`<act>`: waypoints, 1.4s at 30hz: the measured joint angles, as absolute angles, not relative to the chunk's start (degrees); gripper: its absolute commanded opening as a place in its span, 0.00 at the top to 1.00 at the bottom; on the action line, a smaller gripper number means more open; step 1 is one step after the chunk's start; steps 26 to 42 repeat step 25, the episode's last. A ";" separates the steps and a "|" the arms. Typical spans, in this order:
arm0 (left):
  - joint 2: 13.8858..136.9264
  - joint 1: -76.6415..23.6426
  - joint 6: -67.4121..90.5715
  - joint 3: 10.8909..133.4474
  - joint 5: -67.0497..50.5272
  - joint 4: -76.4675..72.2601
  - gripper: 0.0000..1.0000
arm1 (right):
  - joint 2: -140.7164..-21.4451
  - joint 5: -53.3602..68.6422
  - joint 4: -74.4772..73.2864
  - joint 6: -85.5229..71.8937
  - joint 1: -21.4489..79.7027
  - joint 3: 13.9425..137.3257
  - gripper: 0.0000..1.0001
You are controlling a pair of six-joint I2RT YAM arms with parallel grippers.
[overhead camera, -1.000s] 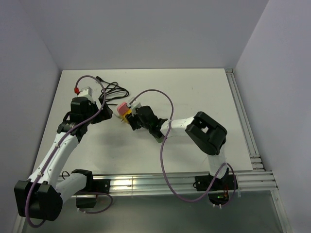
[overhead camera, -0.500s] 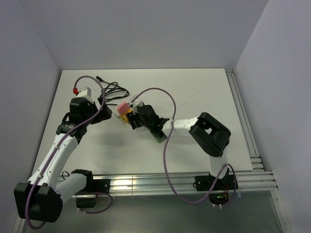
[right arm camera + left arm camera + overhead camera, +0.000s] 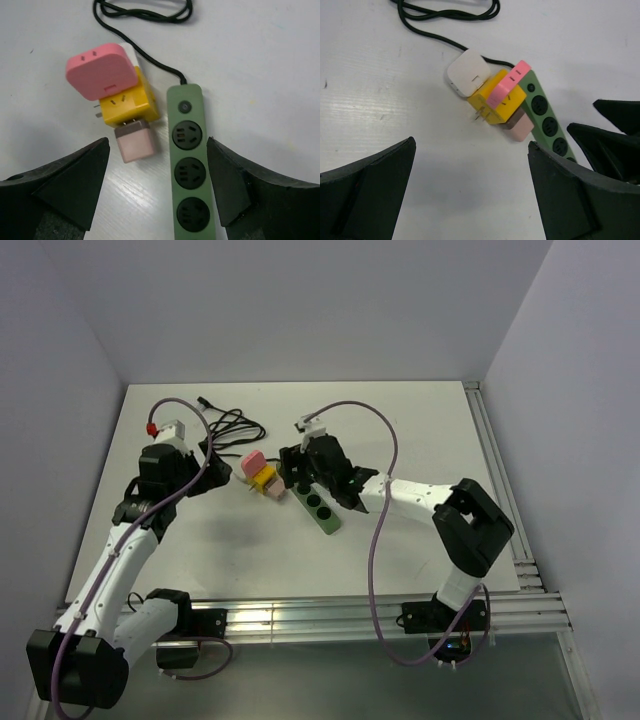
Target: Insert the plug
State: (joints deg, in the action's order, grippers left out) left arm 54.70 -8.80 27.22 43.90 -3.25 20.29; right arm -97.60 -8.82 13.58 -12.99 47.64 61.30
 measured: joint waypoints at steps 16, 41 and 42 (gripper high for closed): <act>48.29 -8.75 37.87 33.39 -14.41 11.94 0.00 | -77.91 -6.61 5.08 -26.61 42.13 39.97 0.08; 44.60 -8.75 46.15 24.43 -22.35 0.71 0.01 | -72.49 -1.83 10.04 -30.50 42.00 29.36 0.00; 44.60 -8.75 46.15 24.43 -22.35 0.71 0.01 | -72.49 -1.83 10.04 -30.50 42.00 29.36 0.00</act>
